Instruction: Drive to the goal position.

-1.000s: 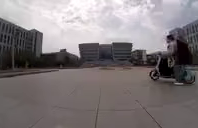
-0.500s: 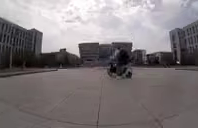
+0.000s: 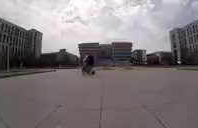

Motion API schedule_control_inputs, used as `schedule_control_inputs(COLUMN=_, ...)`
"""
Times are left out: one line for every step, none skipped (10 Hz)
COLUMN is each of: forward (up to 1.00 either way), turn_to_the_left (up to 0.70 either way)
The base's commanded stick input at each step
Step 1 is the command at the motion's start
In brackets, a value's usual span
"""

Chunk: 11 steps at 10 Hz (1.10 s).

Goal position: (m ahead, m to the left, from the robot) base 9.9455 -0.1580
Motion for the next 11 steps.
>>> schedule_control_inputs(forward=0.7, turn_to_the_left=0.0)
schedule_control_inputs(forward=0.7, turn_to_the_left=0.0)
schedule_control_inputs(forward=0.7, turn_to_the_left=0.0)
schedule_control_inputs(forward=0.7, turn_to_the_left=0.0)
schedule_control_inputs(forward=0.7, turn_to_the_left=0.0)
schedule_control_inputs(forward=0.7, turn_to_the_left=0.0)
schedule_control_inputs(forward=0.7, turn_to_the_left=0.0)
schedule_control_inputs(forward=0.7, turn_to_the_left=0.0)
schedule_control_inputs(forward=0.7, turn_to_the_left=0.0)
schedule_control_inputs(forward=0.7, turn_to_the_left=0.0)
schedule_control_inputs(forward=0.7, turn_to_the_left=0.0)
